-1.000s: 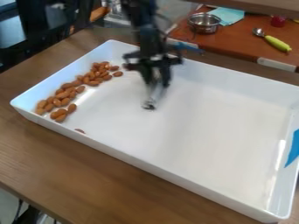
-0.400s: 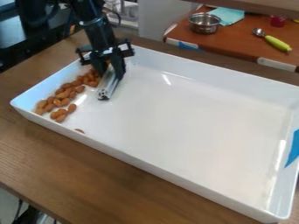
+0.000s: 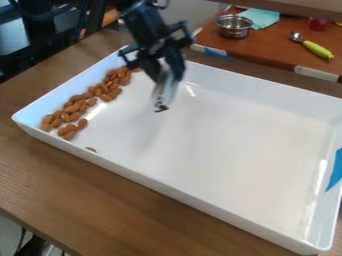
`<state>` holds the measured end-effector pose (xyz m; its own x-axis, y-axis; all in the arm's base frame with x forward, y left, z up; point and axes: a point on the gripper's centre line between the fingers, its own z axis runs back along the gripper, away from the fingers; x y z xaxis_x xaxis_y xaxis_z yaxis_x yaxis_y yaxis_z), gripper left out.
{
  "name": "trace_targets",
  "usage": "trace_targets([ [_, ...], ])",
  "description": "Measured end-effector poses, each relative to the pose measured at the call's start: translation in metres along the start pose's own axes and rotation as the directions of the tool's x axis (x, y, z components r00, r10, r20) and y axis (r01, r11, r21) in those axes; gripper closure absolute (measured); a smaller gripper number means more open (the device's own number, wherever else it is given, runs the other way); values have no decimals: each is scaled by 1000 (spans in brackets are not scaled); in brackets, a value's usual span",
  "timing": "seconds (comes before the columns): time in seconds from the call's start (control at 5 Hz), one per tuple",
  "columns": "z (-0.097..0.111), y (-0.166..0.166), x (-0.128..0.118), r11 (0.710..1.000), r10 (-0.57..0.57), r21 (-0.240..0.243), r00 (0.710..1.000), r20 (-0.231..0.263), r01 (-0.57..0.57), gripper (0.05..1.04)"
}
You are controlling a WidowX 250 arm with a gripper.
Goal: Sweep into pile
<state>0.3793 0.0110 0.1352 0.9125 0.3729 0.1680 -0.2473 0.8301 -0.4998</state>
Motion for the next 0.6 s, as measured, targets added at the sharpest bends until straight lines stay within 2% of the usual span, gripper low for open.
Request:
trace_targets([
  [0.2,-10,-34,-12,1000,-1,-12,1000,-5,1,701],
  [0.4,-49,-72,-46,992,-83,90,993,-82,90,701],
  [0.6,-82,-79,-67,983,-91,143,983,-161,115,701],
])
